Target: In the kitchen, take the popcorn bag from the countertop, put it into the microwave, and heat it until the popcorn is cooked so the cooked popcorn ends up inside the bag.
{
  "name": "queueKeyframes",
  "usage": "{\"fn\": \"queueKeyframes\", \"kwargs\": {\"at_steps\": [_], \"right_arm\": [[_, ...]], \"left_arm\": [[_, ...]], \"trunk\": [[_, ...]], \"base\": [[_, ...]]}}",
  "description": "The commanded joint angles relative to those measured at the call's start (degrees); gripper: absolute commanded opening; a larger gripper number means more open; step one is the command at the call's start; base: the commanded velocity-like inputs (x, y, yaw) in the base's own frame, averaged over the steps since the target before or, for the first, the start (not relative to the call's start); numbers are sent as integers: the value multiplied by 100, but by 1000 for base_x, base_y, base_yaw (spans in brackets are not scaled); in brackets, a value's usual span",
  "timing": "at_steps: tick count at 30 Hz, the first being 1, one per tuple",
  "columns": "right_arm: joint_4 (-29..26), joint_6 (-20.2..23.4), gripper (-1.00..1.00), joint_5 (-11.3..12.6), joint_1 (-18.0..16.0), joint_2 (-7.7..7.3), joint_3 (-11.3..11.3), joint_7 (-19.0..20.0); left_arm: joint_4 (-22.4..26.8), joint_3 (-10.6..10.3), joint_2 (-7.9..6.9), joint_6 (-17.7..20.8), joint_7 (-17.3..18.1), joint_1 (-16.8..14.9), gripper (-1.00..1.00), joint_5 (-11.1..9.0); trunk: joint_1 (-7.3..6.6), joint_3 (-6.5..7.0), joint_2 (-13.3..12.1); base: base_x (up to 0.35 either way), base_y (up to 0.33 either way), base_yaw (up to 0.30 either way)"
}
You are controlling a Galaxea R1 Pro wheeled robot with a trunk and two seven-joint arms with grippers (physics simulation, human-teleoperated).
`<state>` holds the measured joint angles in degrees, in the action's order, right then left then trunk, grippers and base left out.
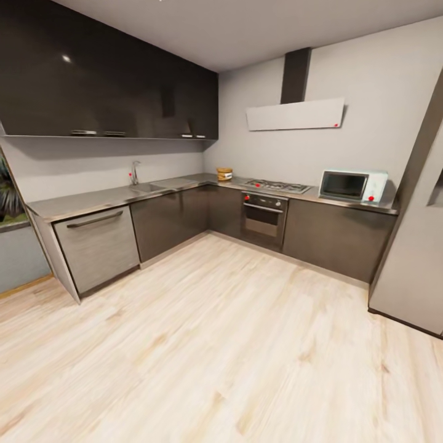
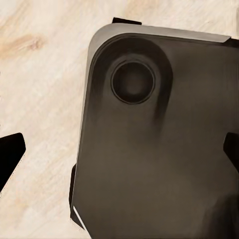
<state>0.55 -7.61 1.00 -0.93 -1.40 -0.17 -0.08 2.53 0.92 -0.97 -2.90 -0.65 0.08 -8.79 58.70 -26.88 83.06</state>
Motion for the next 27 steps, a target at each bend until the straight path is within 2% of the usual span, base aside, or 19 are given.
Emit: {"fn": "queueKeyframes", "kwargs": {"at_steps": [1,13,27], "right_arm": [[6,-21,100,12,-3,0,-1,-1],[6,-21,100,11,-3,0,-1,-1],[6,-21,100,12,-3,0,-2,-1]], "left_arm": [[7,5,1,-8,-4,1,100,-35],[3,4,1,-8,-5,1,100,-35],[4,5,1,-8,-5,1,100,-35]], "trunk": [[3,-5,2],[3,-5,2],[3,-5,2]], "base": [[321,47,0],[321,93,0],[320,159,0]]}}
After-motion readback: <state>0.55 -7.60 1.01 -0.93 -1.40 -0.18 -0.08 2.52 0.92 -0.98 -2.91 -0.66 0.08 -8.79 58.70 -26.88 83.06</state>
